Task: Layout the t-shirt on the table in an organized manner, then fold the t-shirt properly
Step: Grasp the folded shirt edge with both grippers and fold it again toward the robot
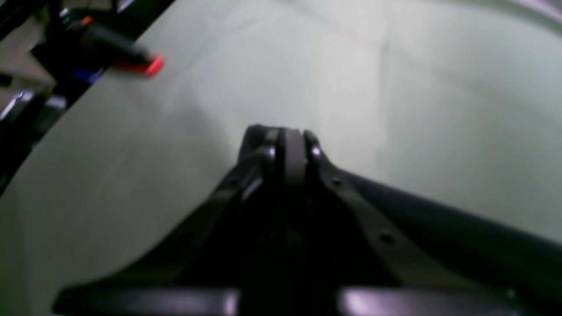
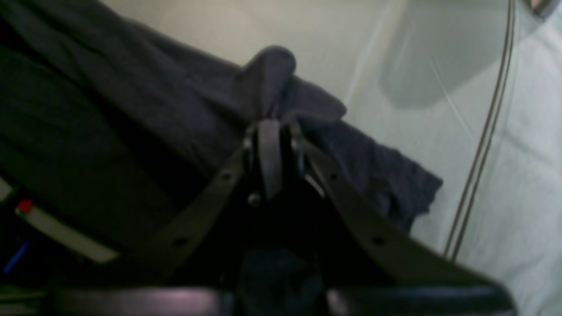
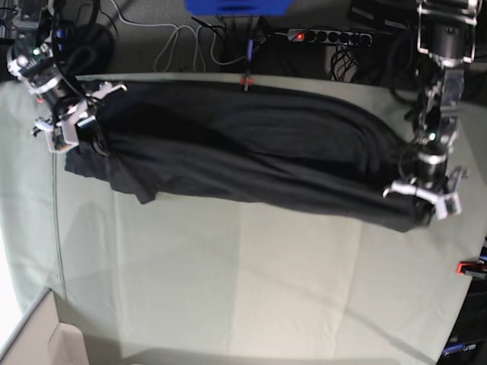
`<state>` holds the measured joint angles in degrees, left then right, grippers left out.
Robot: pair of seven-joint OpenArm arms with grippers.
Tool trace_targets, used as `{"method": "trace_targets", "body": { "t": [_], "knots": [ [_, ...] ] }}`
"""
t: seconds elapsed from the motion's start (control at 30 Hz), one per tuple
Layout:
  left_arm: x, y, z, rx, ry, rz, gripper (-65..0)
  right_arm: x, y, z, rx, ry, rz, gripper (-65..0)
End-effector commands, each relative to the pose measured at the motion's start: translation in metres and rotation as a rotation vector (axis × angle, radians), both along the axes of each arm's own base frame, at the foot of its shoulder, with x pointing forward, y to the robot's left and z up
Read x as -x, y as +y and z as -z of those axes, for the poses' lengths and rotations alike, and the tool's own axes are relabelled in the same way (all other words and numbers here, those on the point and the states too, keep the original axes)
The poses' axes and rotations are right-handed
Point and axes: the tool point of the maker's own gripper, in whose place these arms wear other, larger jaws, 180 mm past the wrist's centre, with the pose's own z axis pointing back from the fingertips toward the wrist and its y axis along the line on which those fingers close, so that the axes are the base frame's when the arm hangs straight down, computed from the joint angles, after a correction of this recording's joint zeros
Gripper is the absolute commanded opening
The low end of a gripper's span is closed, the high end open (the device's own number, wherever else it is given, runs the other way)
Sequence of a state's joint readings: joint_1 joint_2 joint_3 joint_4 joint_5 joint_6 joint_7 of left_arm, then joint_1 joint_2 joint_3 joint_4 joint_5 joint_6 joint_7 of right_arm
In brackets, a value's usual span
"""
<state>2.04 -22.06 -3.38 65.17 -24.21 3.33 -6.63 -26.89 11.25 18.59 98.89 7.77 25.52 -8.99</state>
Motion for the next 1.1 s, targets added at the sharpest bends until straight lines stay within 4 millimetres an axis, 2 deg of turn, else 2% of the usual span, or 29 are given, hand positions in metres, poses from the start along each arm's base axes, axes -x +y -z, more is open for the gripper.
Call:
{"method": "trace_targets", "body": {
  "t": [0.0, 0.1, 0.27, 0.67, 0.83, 0.9, 1.07],
  "knots": [
    [-0.003, 0.011, -0.015, -0.028, -0.047, -0.011, -64.6, -0.003, -0.001, -0.011, -0.007, -0.044, -0.005, -65.0],
    [0.015, 0.02, -0.003, -0.03, -0.01, -0.034, -64.6, 0.0, -0.001, -0.009, -0.007, -0.035, -0.004, -65.0],
    [0.031, 0.033, 0.003, -0.035, 0.011, -0.067, -64.6, 0.009, -0.003, 0.0, -0.019, -0.023, 0.003, -65.0],
    [0.034, 0.036, 0.007, -0.038, 0.023, -0.074, -64.1, 0.054, 0.003, 0.013, -0.076, -0.035, 0.024, -65.0],
    [0.035, 0.035, 0.008, -0.036, 0.025, -0.073, -64.0, 0.067, -0.005, 0.037, -0.089, 0.03, 0.056, -65.0],
    [0.039, 0.037, 0.016, -0.035, 0.046, -0.08, -64.0, 0.073, -0.008, 0.046, -0.093, 0.053, 0.068, -65.0],
    [0.042, 0.039, 0.022, -0.034, 0.063, -0.088, -63.9, 0.082, -0.013, 0.054, -0.118, 0.023, 0.096, -65.0]
  ]
}}
